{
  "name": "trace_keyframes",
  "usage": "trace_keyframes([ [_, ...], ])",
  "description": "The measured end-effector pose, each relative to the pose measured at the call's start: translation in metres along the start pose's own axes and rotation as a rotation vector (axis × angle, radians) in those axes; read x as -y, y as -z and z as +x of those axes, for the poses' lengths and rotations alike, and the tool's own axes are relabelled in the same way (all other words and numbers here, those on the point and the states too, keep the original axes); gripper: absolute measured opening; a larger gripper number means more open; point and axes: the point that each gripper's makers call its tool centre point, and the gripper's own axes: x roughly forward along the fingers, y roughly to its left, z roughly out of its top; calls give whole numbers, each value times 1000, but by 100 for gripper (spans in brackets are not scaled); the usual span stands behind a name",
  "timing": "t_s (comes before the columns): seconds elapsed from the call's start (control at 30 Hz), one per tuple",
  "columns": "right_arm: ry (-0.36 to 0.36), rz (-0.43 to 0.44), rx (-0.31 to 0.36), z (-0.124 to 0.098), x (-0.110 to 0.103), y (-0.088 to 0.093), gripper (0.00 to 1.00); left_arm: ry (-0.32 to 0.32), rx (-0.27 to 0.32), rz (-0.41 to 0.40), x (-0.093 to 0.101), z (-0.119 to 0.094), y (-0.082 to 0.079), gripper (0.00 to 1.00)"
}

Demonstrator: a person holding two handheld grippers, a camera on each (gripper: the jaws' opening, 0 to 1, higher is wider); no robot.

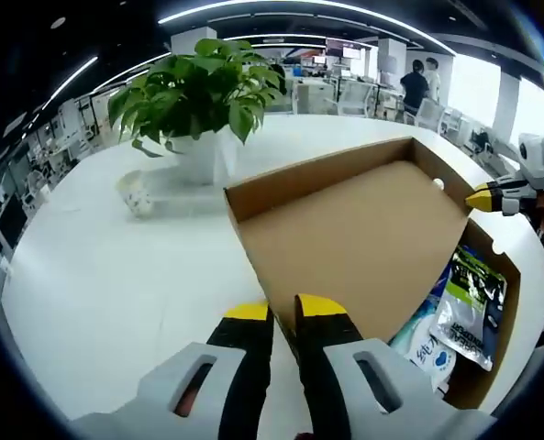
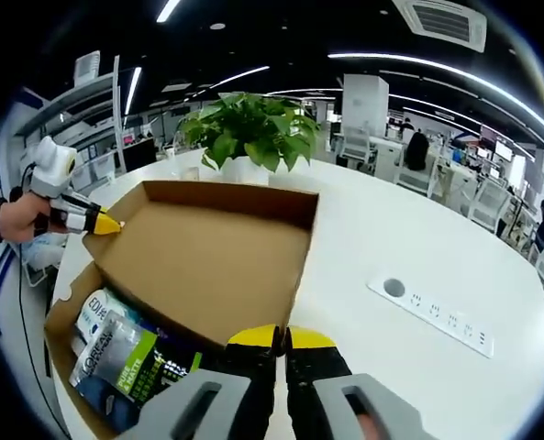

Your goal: Operate the shoe box by opening the lid, removing the specified soft item, and placing it in the target area until the item is outside and the box remains undamaged.

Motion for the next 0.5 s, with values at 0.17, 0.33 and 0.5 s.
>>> trace_keyframes([
  [0.17, -1, 1, 3, -1, -2, 0, 0, -4, -10, 7, 0, 2, 2, 9],
  [0.33, -2, -2, 3, -2, -4, -1, 0, -15, -21, 26, 1, 4, 5, 11],
  [0.5, -5, -7, 3, -2, -4, -1, 0, -6, -38, 17, 0, 6, 6, 11],
])
